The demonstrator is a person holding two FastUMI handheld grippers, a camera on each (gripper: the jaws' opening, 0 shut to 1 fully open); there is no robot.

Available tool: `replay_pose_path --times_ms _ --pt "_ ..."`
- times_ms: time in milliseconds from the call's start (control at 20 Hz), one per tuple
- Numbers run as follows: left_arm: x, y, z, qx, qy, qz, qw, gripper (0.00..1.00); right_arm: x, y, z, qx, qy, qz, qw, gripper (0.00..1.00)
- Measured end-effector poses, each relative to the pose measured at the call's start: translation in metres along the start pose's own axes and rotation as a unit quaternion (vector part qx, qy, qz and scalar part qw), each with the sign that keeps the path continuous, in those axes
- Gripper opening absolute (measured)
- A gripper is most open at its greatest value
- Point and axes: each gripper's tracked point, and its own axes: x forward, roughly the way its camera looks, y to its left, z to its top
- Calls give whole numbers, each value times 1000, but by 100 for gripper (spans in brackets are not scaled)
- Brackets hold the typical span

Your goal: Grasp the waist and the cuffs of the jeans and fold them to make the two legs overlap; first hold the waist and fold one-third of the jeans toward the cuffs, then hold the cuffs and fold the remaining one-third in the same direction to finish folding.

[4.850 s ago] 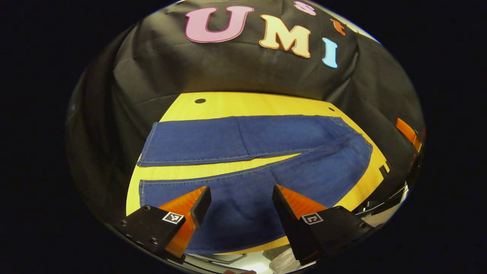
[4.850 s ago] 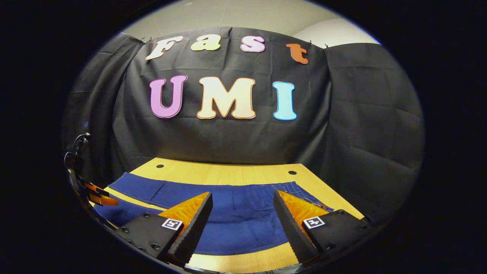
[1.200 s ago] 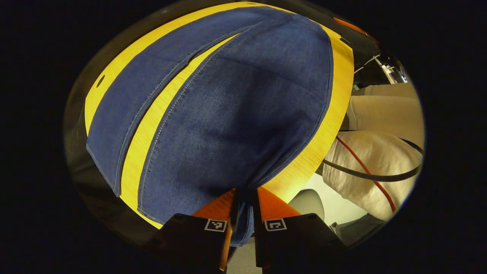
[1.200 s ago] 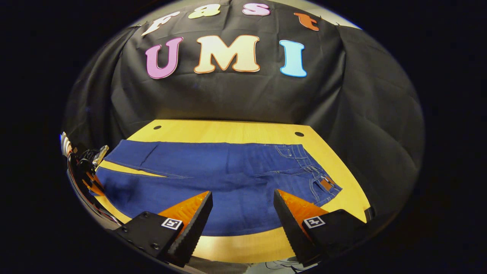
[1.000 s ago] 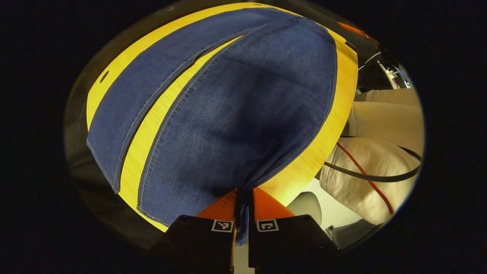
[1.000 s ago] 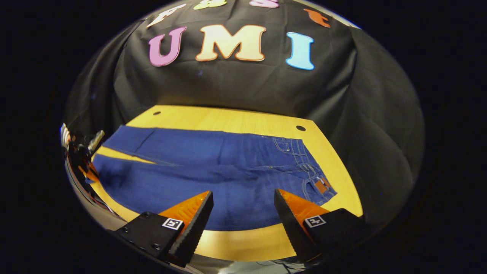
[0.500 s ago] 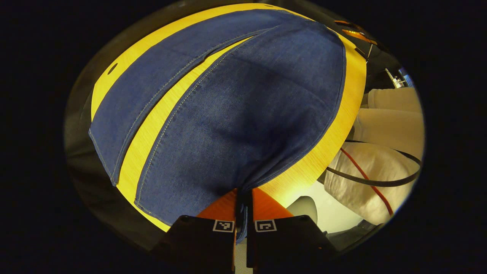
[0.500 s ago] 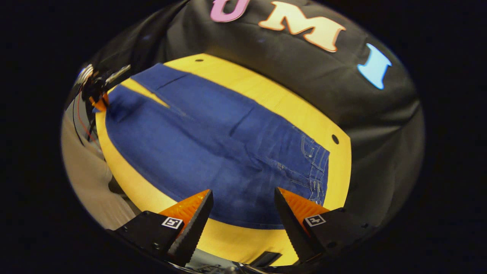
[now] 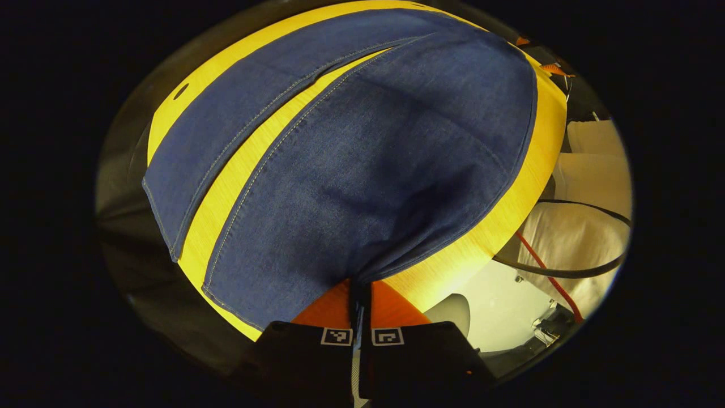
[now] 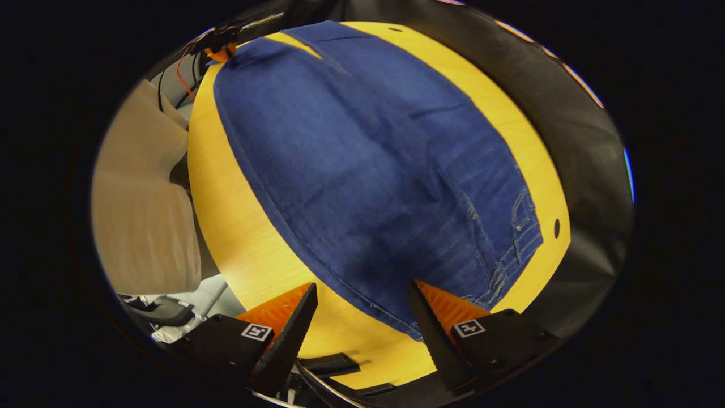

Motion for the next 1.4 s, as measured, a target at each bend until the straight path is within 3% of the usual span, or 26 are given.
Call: replay_pose_path --times_ms 250,400,600,950,1050,1100,1300,1400 --pt "-1 0 0 -12 10 8 1000 0 18 -6 -29 -80 53 18 995 98" --pt "-1 1 0 -20 13 10 1000 0 29 -11 -36 -98 64 18 993 97" --pt "-1 1 0 -30 16 13 999 0 32 -5 -39 -99 79 46 991 91" --pt "1 1 0 -39 16 15 999 0 32 -9 -38 -66 91 42 993 89" --pt "0 1 1 -42 14 15 999 0 34 -15 -34 -42 85 40 995 63" --pt "0 1 1 -45 11 15 999 0 33 -19 -31 -34 78 35 996 62" --pt "1 1 2 -53 3 16 998 0 33 -31 -24 -1 43 -14 999 13" --pt "1 1 3 -66 -7 20 998 0 33 -34 -29 20 28 -43 998 8"
